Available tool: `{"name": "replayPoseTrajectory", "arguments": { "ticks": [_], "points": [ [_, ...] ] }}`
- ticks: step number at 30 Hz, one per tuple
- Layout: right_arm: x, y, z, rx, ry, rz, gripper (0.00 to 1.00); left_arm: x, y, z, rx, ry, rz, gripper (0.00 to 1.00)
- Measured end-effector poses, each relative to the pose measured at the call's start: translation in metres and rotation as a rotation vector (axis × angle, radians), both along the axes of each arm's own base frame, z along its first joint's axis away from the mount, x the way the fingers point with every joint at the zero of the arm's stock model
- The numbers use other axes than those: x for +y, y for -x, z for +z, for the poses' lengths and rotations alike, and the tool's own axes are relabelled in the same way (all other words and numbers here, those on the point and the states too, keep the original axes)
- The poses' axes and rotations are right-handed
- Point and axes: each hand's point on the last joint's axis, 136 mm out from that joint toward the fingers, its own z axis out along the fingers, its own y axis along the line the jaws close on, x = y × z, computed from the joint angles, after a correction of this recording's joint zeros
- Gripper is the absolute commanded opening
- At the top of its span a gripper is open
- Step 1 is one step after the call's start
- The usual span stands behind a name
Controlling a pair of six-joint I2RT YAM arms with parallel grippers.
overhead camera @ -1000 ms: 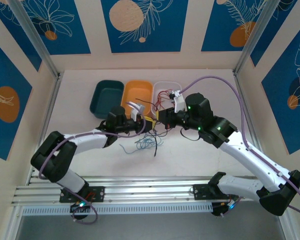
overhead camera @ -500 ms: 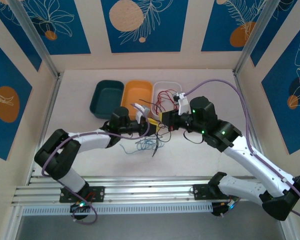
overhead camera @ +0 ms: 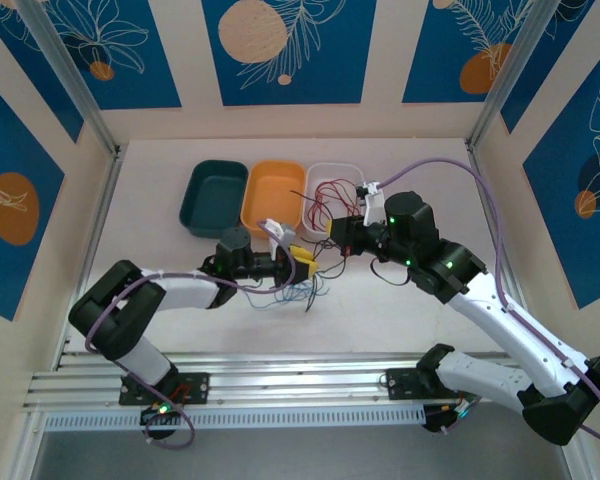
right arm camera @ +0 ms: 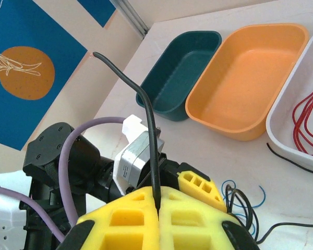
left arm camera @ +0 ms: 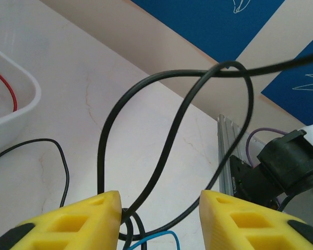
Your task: Untangle the cables
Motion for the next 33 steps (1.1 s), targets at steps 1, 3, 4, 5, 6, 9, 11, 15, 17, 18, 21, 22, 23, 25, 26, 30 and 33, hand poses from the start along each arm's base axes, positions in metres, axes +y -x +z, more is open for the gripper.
{"name": "replayPoseTrajectory", "arguments": {
  "ticks": [1, 3, 4, 5, 6, 9, 11, 15, 17, 18, 21, 22, 23, 25, 26, 30, 33],
  "points": [
    [0.0, 0.0, 0.0, 0.002, -0.002, -0.002, 0.0, -0.001, 0.001, 0.002, -0.015, 0.0, -0.001, 0.43],
    [0.0, 0.0, 0.0, 0.005, -0.005, -0.004, 0.0, -0.002, 0.003, 0.004, -0.044, -0.012, 0.005, 0.43],
    [0.0, 0.0, 0.0, 0.007, -0.007, -0.005, 0.0, -0.004, 0.004, 0.003, -0.061, -0.027, 0.012, 0.43],
    [0.0, 0.0, 0.0, 0.01, -0.01, -0.006, 0.0, -0.005, 0.004, 0.003, -0.074, -0.046, 0.019, 0.43],
    [0.0, 0.0, 0.0, 0.011, -0.011, -0.004, 0.0, -0.007, 0.003, 0.002, -0.088, -0.065, 0.03, 0.43],
    [0.0, 0.001, 0.0, 0.017, -0.016, -0.004, 0.0, -0.014, -0.005, 0.002, -0.133, -0.128, 0.071, 0.42],
    [0.001, 0.001, 0.0, 0.02, -0.02, -0.002, 0.0, -0.017, -0.013, 0.003, -0.162, -0.163, 0.107, 0.4],
    [0.001, 0.002, 0.0, 0.024, -0.023, 0.001, 0.0, -0.017, -0.024, 0.004, -0.195, -0.207, 0.169, 0.18],
    [0.001, 0.002, 0.0, 0.024, -0.023, 0.0, 0.0, -0.015, -0.03, 0.003, -0.201, -0.222, 0.203, 0.08],
    [0.001, 0.002, 0.0, 0.024, -0.022, 0.0, 0.0, -0.014, -0.033, 0.003, -0.204, -0.229, 0.22, 0.05],
    [-0.003, 0.0, -0.002, 0.028, -0.007, -0.023, 0.0, -0.008, -0.042, 0.003, -0.204, -0.246, 0.286, 0.0],
    [-0.007, -0.001, -0.004, 0.031, 0.004, -0.04, 0.0, -0.005, -0.044, 0.006, -0.212, -0.246, 0.307, 0.0],
    [-0.012, -0.002, -0.005, 0.033, 0.017, -0.061, 0.0, -0.002, -0.045, 0.01, -0.22, -0.243, 0.326, 0.0],
    [-0.026, -0.004, -0.008, 0.037, 0.057, -0.124, 0.0, 0.007, -0.044, 0.022, -0.238, -0.231, 0.362, 0.0],
    [-0.033, -0.005, -0.009, 0.038, 0.073, -0.157, 0.0, 0.011, -0.043, 0.028, -0.246, -0.225, 0.376, 0.0],
    [-0.075, -0.011, -0.014, 0.063, 0.144, -0.342, 0.0, 0.03, -0.037, 0.054, -0.279, -0.195, 0.435, 0.0],
    [-0.106, -0.012, -0.026, 0.111, 0.193, -0.468, 0.0, 0.047, -0.033, 0.067, -0.29, -0.187, 0.48, 0.0]
  ]
}}
